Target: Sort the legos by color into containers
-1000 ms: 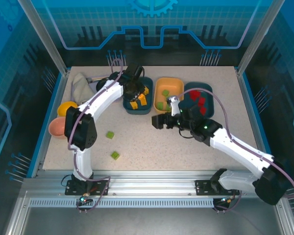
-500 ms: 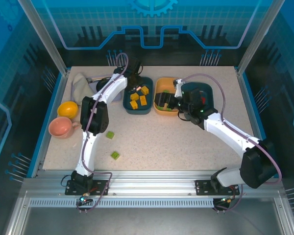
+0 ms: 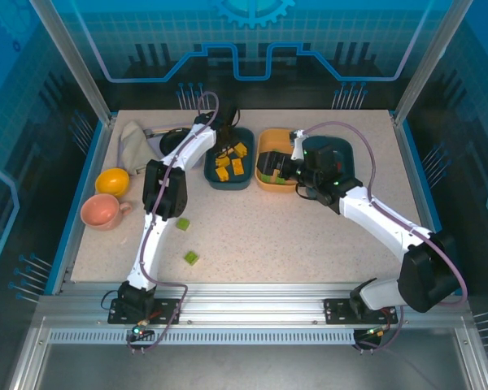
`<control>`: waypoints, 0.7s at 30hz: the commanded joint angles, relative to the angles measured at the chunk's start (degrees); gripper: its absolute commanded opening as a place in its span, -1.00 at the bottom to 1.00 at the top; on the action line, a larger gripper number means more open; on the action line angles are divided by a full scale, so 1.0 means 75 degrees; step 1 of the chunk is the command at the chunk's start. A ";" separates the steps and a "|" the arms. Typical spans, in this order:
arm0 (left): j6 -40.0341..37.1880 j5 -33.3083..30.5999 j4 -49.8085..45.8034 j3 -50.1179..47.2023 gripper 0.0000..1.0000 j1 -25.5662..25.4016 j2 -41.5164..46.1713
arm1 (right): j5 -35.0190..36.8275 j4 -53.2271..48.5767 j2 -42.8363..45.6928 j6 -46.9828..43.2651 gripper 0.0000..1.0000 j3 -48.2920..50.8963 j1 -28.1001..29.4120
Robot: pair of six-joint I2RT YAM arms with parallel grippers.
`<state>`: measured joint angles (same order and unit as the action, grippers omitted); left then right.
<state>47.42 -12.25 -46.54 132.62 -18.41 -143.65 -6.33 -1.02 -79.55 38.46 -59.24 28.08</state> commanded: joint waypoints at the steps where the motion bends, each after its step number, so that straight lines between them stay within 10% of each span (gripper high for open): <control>1: -0.0123 -0.0155 -0.0249 0.0200 -0.10 0.0041 -0.0123 | -0.0146 0.0236 0.0001 0.0064 0.85 -0.0075 -0.0075; 12: -0.0054 -0.0031 -0.0571 0.0619 0.28 -0.0027 0.0460 | -0.0180 -0.0213 0.0330 -0.0394 0.84 -0.0106 -0.0034; 21: 0.0698 -0.0130 -0.1411 -0.1633 0.50 -0.0141 0.3783 | 0.0467 -0.1798 0.0661 -0.2509 0.81 -0.0242 0.1261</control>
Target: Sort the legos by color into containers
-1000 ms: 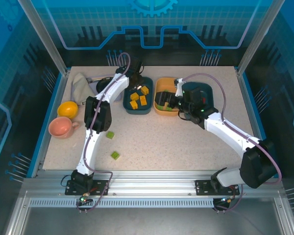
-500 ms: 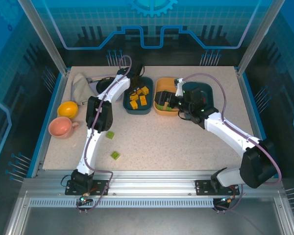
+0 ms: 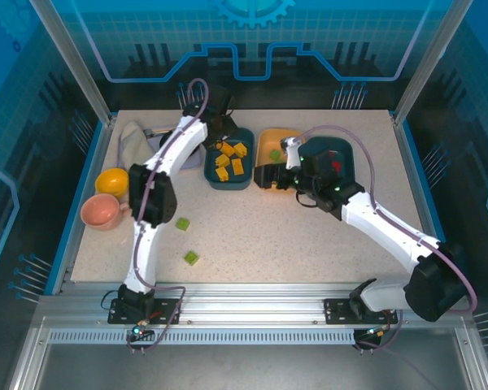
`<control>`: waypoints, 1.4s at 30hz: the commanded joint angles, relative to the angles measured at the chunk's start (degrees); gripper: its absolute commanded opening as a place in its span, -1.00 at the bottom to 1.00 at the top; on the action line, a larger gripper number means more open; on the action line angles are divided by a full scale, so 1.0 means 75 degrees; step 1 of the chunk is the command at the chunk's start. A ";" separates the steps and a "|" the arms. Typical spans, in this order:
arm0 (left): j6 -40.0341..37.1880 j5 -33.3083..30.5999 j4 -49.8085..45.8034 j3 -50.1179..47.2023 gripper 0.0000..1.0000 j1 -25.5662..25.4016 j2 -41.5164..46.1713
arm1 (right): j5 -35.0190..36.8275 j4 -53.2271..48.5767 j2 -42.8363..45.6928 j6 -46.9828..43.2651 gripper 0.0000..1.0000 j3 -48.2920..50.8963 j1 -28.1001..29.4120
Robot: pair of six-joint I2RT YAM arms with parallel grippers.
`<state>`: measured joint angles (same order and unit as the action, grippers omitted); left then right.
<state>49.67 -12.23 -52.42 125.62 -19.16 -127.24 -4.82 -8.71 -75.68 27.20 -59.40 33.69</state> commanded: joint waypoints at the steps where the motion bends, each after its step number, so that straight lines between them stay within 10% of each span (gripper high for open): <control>1: 0.0513 -0.0151 -0.0683 -0.1385 0.51 -0.0036 0.2189 | 0.0371 -0.0920 0.0119 -0.1217 0.81 -0.0246 0.0810; 15: 0.2250 0.0169 -0.2028 -0.8639 0.69 -0.0035 0.9944 | 0.1244 -0.2296 -0.3445 -0.2020 0.74 -0.2662 0.3580; 33: 0.2118 0.0456 -0.4399 -0.8338 0.94 -0.0035 1.2773 | 0.1745 -0.4436 -0.8541 -0.2083 0.67 -0.8192 0.3683; 42: 0.1616 0.0482 -0.4203 -0.8083 0.93 -0.0035 1.2585 | 0.1680 -0.4839 -0.9453 -0.2070 0.23 -0.9311 0.3523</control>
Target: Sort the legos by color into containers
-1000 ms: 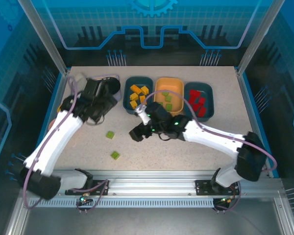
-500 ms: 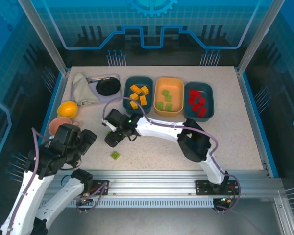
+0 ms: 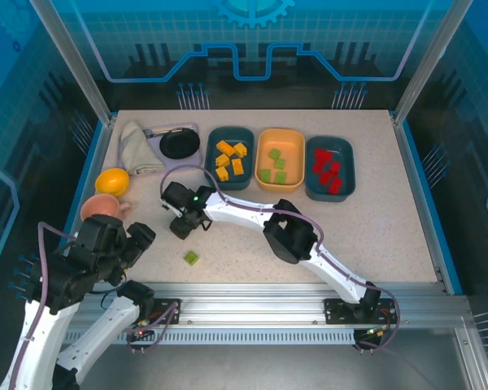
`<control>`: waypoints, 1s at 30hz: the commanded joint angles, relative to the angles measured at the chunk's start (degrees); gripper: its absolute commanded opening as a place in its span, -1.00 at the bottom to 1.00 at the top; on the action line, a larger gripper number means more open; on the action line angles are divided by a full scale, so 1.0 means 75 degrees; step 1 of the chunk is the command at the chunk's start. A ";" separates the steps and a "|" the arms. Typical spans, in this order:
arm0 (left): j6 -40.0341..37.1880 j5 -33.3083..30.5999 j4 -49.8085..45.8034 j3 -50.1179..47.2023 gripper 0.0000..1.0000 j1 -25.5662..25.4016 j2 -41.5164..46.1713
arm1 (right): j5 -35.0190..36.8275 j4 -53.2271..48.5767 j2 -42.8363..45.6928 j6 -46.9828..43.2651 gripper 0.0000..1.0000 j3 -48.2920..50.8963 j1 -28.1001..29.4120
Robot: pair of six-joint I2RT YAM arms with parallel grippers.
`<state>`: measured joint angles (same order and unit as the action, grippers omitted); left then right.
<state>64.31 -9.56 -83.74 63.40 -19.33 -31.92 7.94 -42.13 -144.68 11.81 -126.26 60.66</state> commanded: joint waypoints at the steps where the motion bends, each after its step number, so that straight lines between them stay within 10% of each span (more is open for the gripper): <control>1: -0.0390 0.0138 0.0034 0.0234 0.93 -0.0012 -0.0186 | -0.0029 -0.0386 -0.0296 -0.0008 0.14 -0.0437 -0.0074; 20: -0.0690 0.0626 0.1266 -0.0191 0.91 -0.0012 -0.0385 | 0.0261 0.0067 0.1273 0.0426 -0.49 0.0682 -0.0336; 30: -0.0822 0.3043 0.4644 -0.1095 0.91 -0.0063 -0.1395 | 0.0454 0.0300 0.4569 0.1319 -0.50 0.3357 -0.1966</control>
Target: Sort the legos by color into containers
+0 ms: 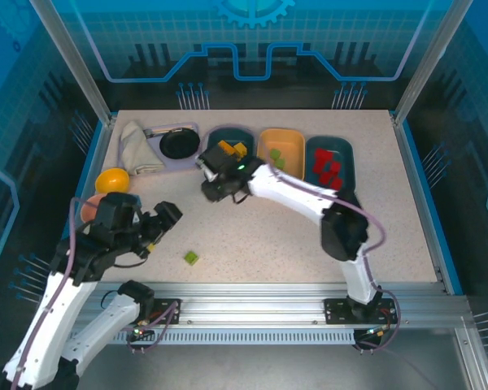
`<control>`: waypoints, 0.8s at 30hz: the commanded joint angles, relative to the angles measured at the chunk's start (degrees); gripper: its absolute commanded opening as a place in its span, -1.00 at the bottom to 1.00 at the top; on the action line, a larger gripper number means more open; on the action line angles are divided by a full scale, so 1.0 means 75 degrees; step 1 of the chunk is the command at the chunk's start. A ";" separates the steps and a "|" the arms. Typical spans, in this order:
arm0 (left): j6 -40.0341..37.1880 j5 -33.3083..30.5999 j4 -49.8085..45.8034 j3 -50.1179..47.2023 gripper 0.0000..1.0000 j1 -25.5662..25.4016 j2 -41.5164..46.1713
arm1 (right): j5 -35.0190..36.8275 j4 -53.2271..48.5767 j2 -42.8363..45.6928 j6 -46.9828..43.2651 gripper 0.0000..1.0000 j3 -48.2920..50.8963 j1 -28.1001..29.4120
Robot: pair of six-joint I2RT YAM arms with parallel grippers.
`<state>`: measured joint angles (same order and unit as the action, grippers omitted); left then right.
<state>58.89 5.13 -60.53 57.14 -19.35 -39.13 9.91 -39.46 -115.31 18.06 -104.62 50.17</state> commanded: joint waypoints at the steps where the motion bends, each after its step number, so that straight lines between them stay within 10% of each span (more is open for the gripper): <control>1: -0.0070 0.1162 0.1846 -0.0283 0.91 -0.0125 -0.0651 | 0.0227 -0.0151 0.0865 0.0626 -0.50 0.0679 -0.0878; 11: 0.0077 0.0975 0.3845 0.0274 0.90 -0.1122 -0.3230 | 0.0289 -0.0465 0.0386 0.1547 -0.48 0.0535 -0.3350; 24: -0.0101 0.0729 0.4403 0.1585 0.89 -0.1127 -0.5159 | 0.1441 -0.2662 -0.3757 0.2334 -0.45 -0.4492 -0.3986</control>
<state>59.46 11.25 -28.34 66.76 -27.55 -77.32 17.41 -52.51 -140.09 32.69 -133.08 21.58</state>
